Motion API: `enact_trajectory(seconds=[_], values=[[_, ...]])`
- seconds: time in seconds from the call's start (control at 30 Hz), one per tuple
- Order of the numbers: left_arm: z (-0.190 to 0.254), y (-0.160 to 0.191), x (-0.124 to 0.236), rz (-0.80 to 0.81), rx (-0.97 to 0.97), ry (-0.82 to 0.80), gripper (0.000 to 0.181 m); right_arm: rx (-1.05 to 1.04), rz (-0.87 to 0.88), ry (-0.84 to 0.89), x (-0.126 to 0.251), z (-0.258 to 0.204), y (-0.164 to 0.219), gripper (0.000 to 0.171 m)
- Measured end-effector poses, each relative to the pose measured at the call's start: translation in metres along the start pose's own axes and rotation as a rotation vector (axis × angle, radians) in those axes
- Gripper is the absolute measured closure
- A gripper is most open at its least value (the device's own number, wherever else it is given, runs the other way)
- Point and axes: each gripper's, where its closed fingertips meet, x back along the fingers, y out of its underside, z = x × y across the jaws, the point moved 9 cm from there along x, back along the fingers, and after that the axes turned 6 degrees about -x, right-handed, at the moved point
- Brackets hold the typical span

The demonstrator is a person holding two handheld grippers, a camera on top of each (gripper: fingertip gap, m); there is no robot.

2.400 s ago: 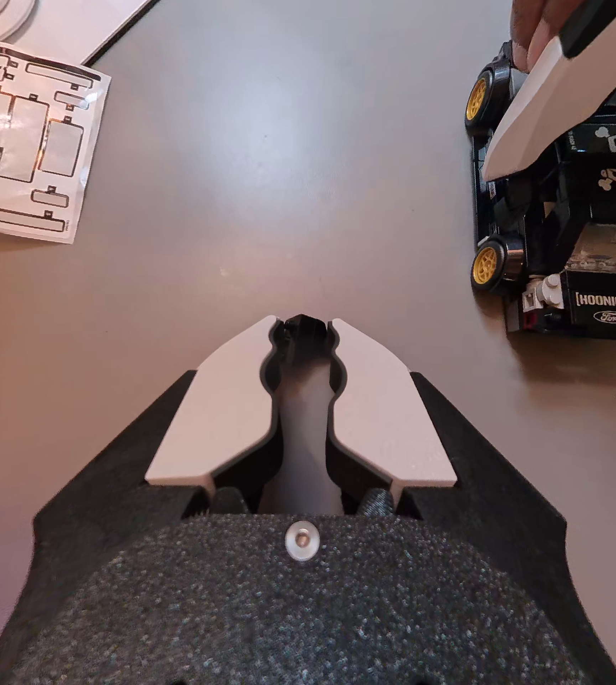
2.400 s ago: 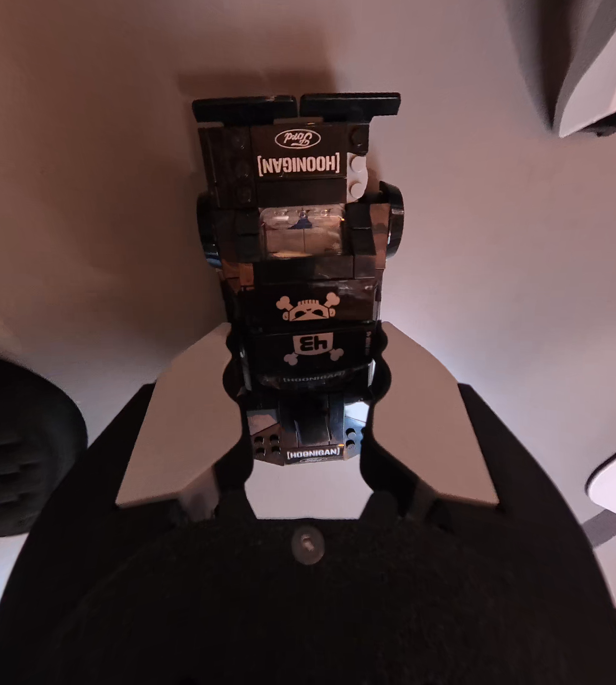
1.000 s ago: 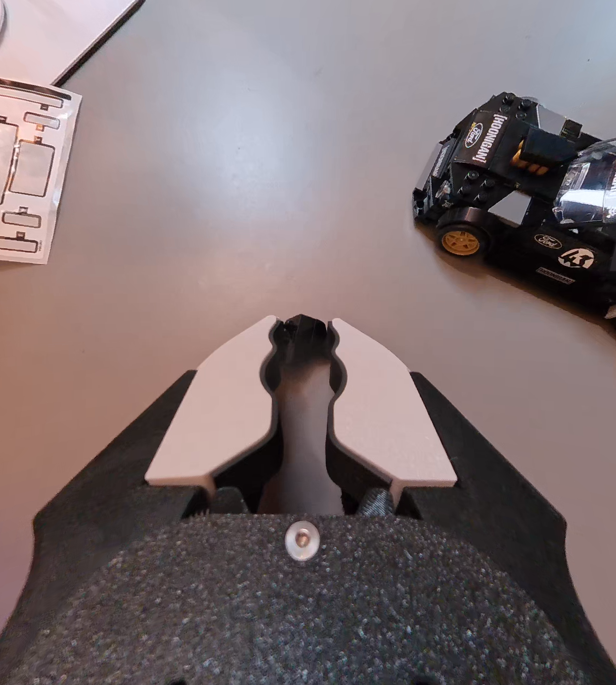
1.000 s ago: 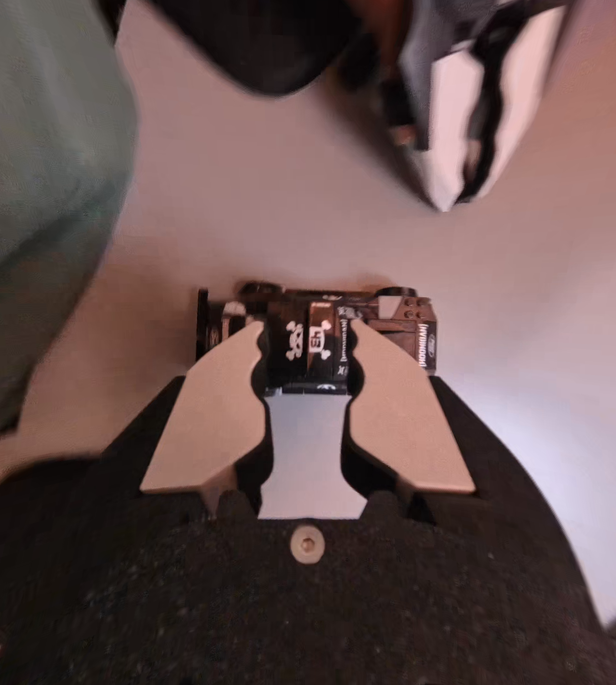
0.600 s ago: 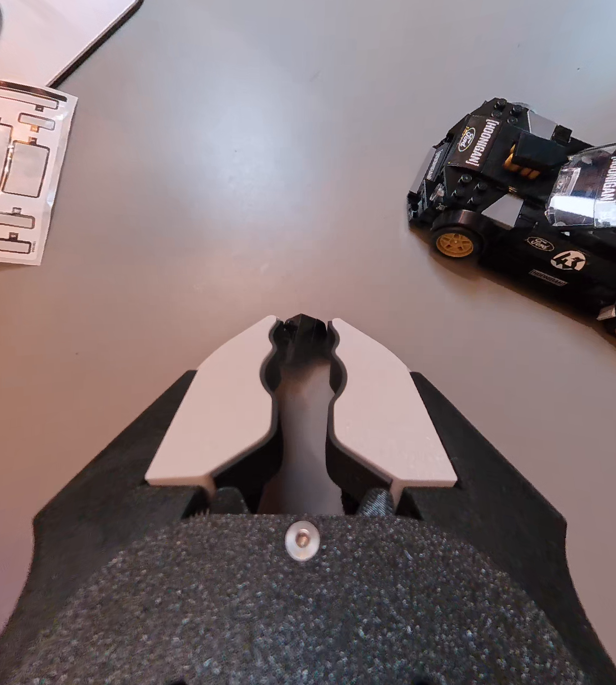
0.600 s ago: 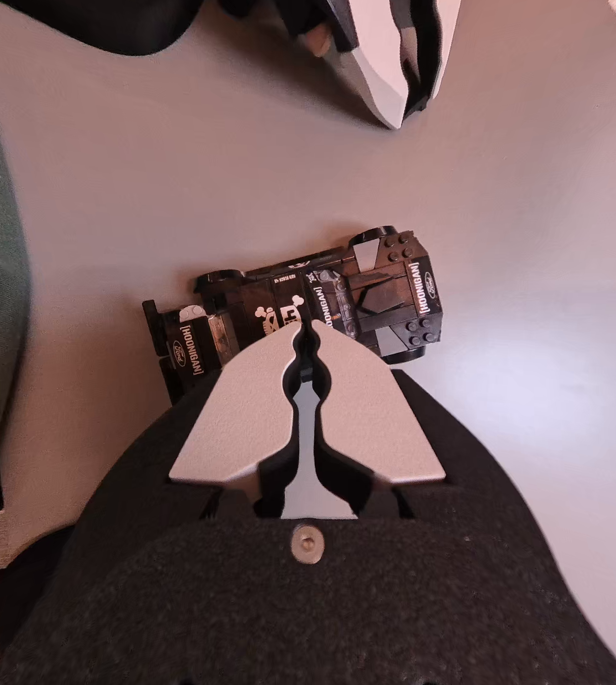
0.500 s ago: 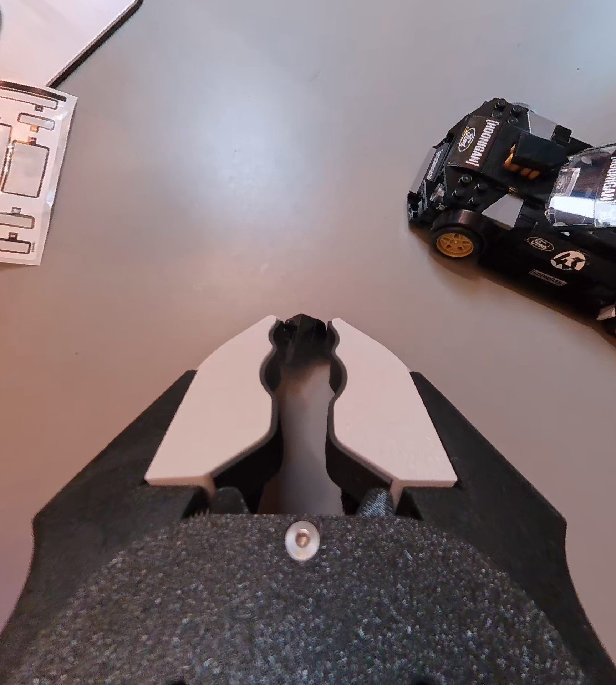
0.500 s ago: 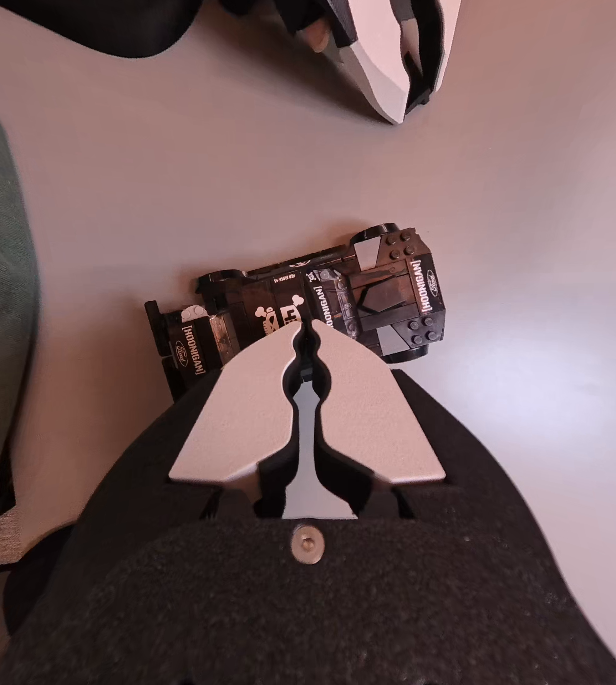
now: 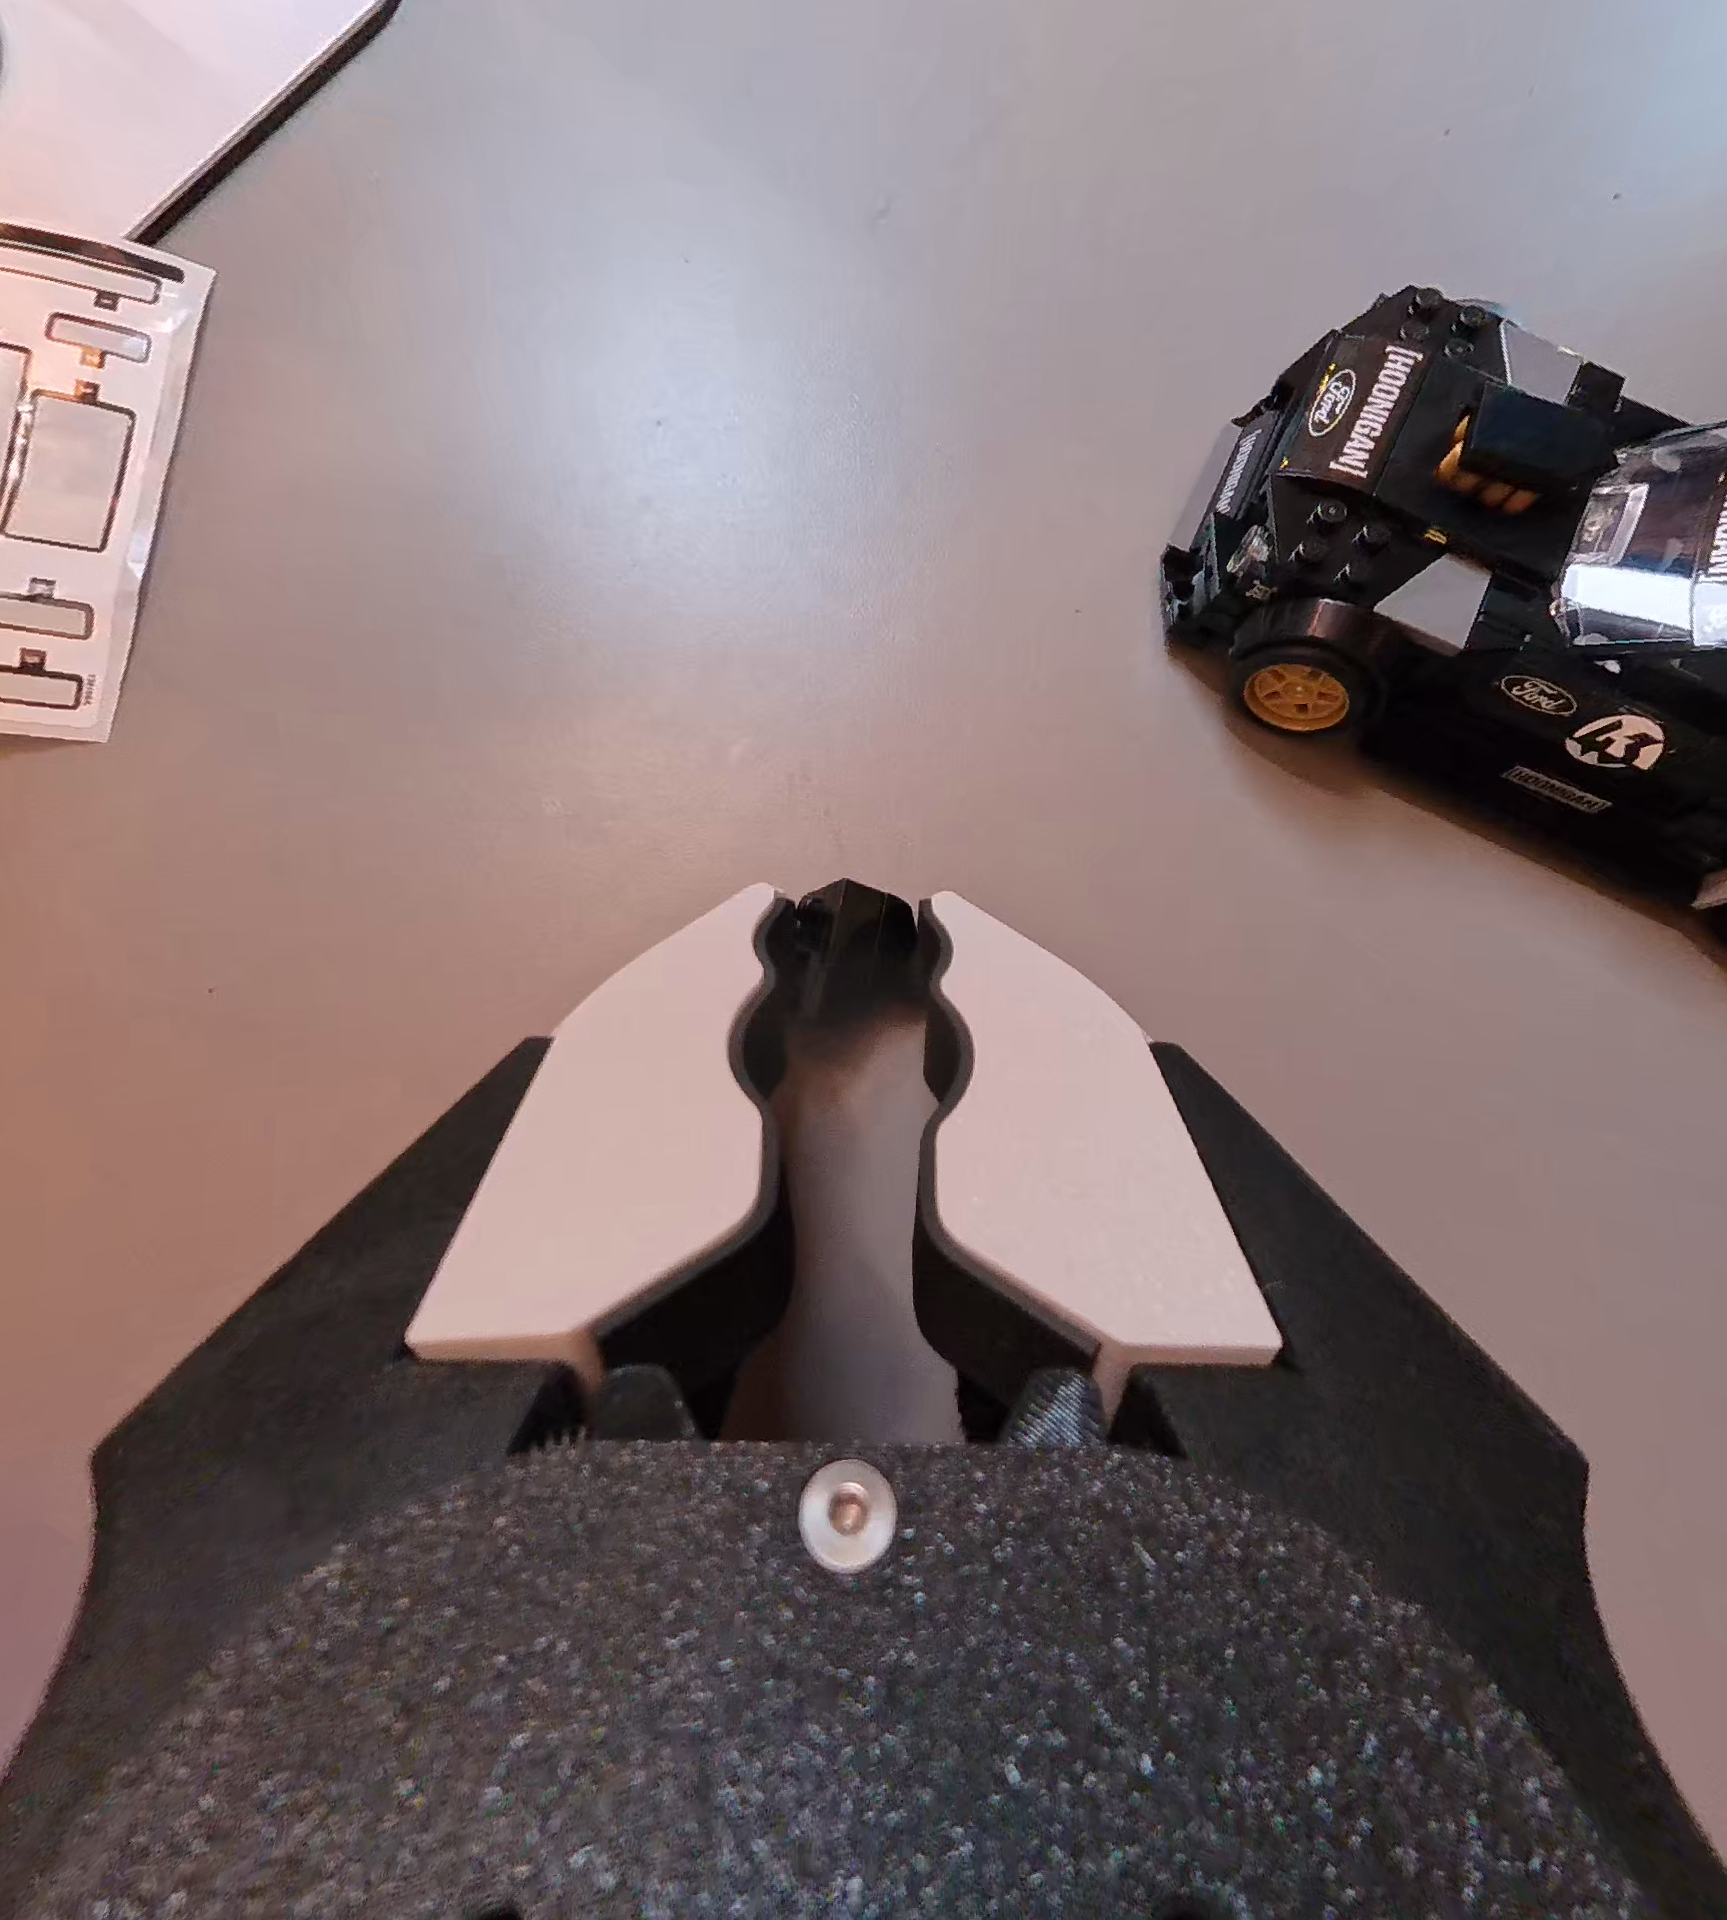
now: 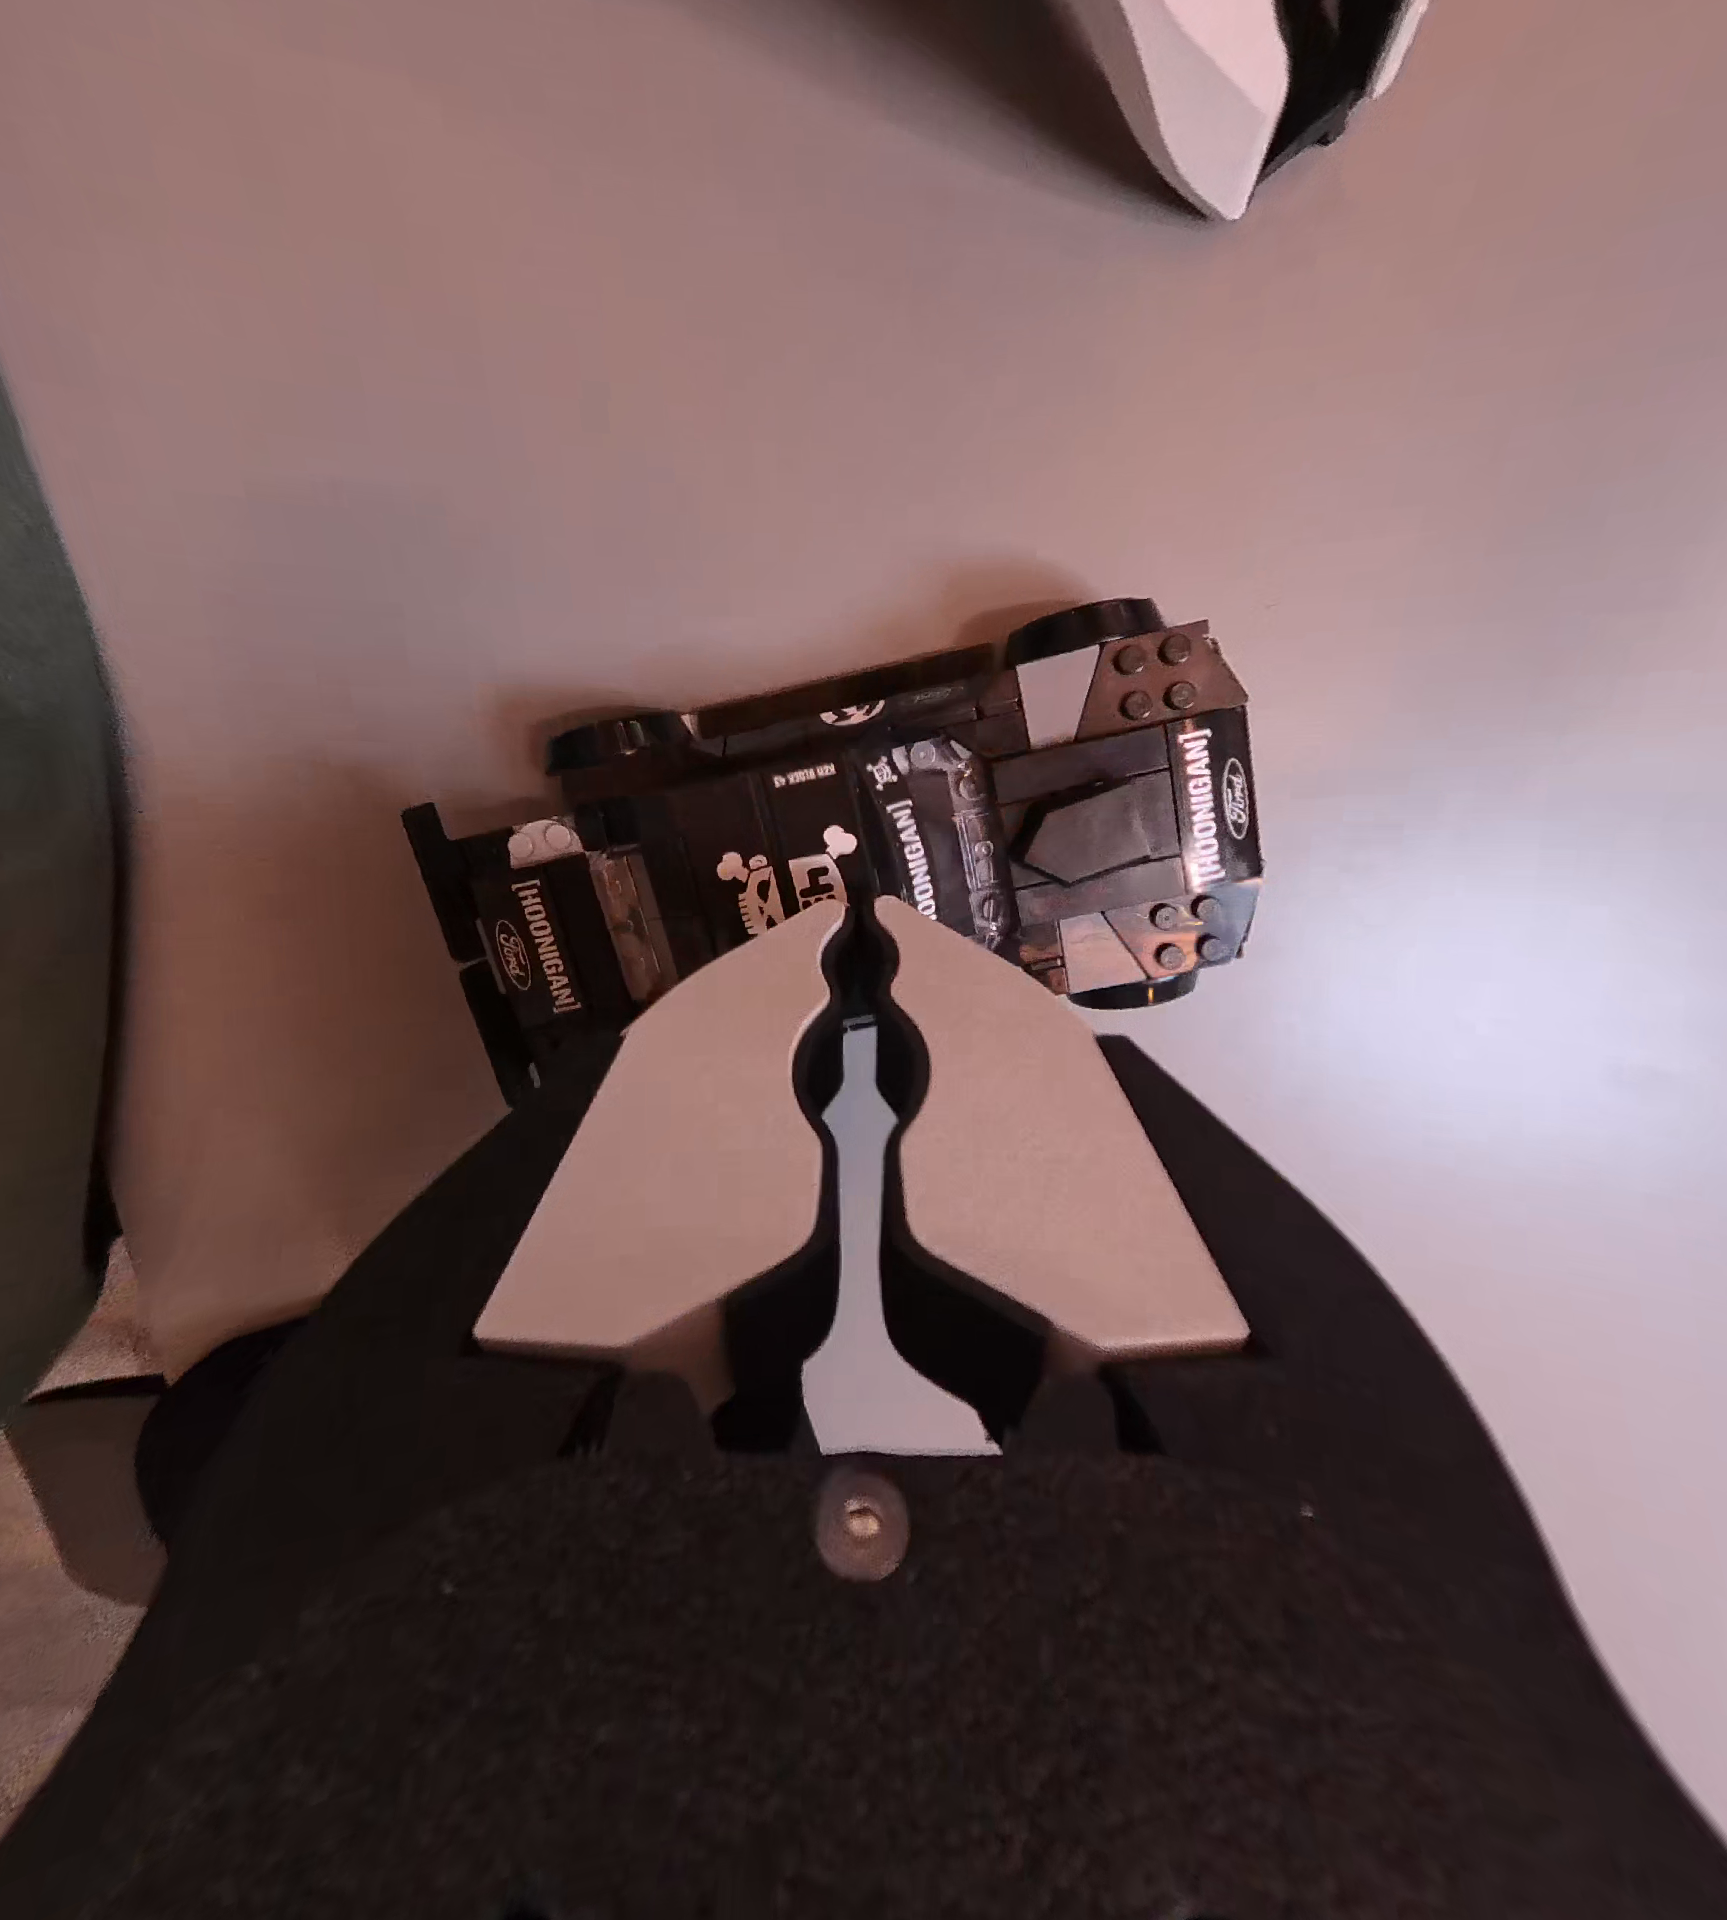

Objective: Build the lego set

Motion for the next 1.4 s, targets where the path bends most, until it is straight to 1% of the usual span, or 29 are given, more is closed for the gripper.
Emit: enact_trajectory(seconds=[0.07, 0.17, 0.33, 0.43, 0.6, 0.67, 0.93, 1.03, 1.13, 1.17, 1.3, 1.37, 1.4], values=[[0.000, 0.000, 0.000, 0.001, 0.002, 0.002, 0.158, -0.005, 0.025, -0.033, 0.002, -0.001, -0.004, 0.171], [0.000, 0.000, 0.000, -0.002, -0.001, 0.003, 0.158, -0.026, 0.048, -0.005, 0.003, 0.006, -0.009, 0.171], [0.000, 0.000, 0.000, -0.003, -0.003, 0.005, 0.158, -0.049, -0.001, 0.013, -0.005, 0.012, -0.008, 0.171], [0.000, 0.000, 0.000, -0.004, -0.004, 0.004, 0.158, -0.008, -0.051, 0.008, -0.011, 0.007, -0.006, 0.171], [0.001, 0.000, 0.001, -0.007, -0.008, 0.004, 0.159, 0.014, -0.047, 0.006, -0.011, 0.000, -0.006, 0.171], [0.001, 0.000, 0.001, -0.007, -0.008, 0.004, 0.159, -0.002, -0.024, -0.009, -0.008, -0.003, -0.005, 0.171], [0.001, 0.000, 0.000, -0.003, -0.009, 0.005, 0.159, -0.061, 0.072, 0.057, 0.013, -0.003, 0.005, 0.171], [0.001, 0.000, 0.000, 0.000, -0.012, 0.002, 0.157, -0.082, 0.154, 0.091, 0.020, -0.005, 0.005, 0.171], [-0.001, 0.000, 0.000, -0.002, -0.009, -0.009, 0.153, -0.088, 0.254, 0.120, 0.024, -0.016, -0.001, 0.171], [-0.001, 0.000, 0.000, -0.002, -0.003, -0.010, 0.150, -0.086, 0.280, 0.122, 0.023, -0.020, -0.003, 0.163], [-0.005, 0.002, 0.002, -0.010, 0.006, -0.026, 0.130, -0.111, 0.354, 0.153, 0.020, -0.036, -0.001, 0.156], [-0.005, 0.000, 0.003, -0.009, -0.005, -0.054, 0.117, -0.205, 0.361, 0.171, 0.019, -0.041, 0.005, 0.143], [-0.004, -0.001, 0.004, 0.002, -0.015, -0.069, 0.113, -0.265, 0.364, 0.192, 0.018, -0.044, 0.008, 0.132]])
